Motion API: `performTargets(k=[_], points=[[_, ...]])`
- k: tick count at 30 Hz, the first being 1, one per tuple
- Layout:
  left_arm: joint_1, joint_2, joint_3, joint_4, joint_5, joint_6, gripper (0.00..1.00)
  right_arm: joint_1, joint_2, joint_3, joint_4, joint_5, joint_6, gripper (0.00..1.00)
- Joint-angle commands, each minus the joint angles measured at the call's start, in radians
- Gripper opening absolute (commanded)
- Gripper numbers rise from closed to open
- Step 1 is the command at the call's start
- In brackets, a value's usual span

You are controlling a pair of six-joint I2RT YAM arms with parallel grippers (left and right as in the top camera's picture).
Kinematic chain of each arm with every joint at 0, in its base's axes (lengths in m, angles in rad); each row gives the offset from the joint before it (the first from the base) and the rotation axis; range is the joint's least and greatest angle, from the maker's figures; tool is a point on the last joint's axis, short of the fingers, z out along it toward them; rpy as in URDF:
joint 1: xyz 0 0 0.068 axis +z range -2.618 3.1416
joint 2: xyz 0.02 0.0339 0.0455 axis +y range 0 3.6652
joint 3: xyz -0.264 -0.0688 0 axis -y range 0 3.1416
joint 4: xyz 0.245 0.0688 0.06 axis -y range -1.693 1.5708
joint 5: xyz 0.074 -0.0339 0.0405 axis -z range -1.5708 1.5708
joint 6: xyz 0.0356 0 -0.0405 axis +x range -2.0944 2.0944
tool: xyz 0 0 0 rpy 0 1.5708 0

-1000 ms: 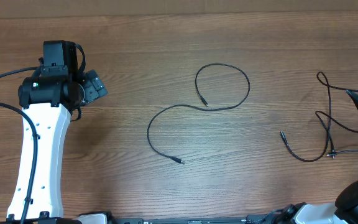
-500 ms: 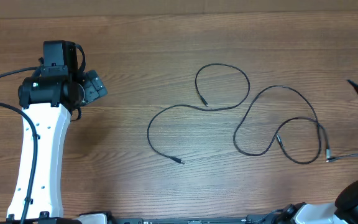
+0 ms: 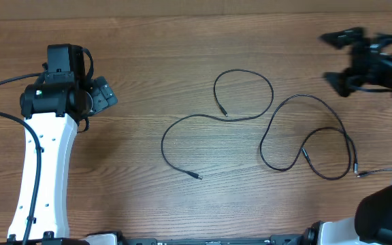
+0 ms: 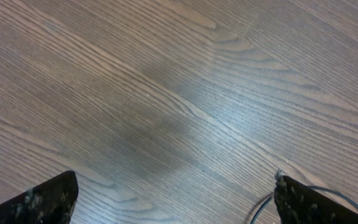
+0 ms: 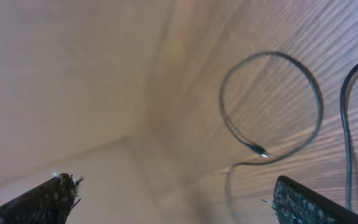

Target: Untangle cables

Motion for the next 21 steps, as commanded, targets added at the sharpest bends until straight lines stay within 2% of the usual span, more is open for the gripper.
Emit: performTargets(k=[1,3,10,12,14,18,21], points=[[-0.002,0.006,-0.002,0.0,0.004,-0.021,1.0,0.18,-0.001,0.007,-0.027,0.34,-0.046,1.0],[-0.002,0.006,-0.002,0.0,0.004,-0.021,1.0,0.311,0.006,0.005,-0.039,0.525,-0.058,1.0],[-0.002,0.006,-0.002,0.0,0.004,-0.021,1.0,0.524,0.114,0.005,0.0,0.655,-0.355,1.0],[-0.002,0.006,-0.002,0.0,0.004,-0.021,1.0,0.546,0.158,0.005,0.006,0.657,-0.395,0.98],[-0.002,0.006,-0.002,0.0,0.004,-0.021,1.0,0.568,0.226,0.005,0.037,0.656,-0.523,0.93],[-0.002,0.006,-0.002,0.0,0.004,-0.021,1.0,0.574,0.298,0.005,0.039,0.632,-0.707,0.98],[-0.002,0.006,-0.002,0.0,0.004,-0.021,1.0,0.584,0.342,0.005,0.044,0.606,-0.815,0.99]])
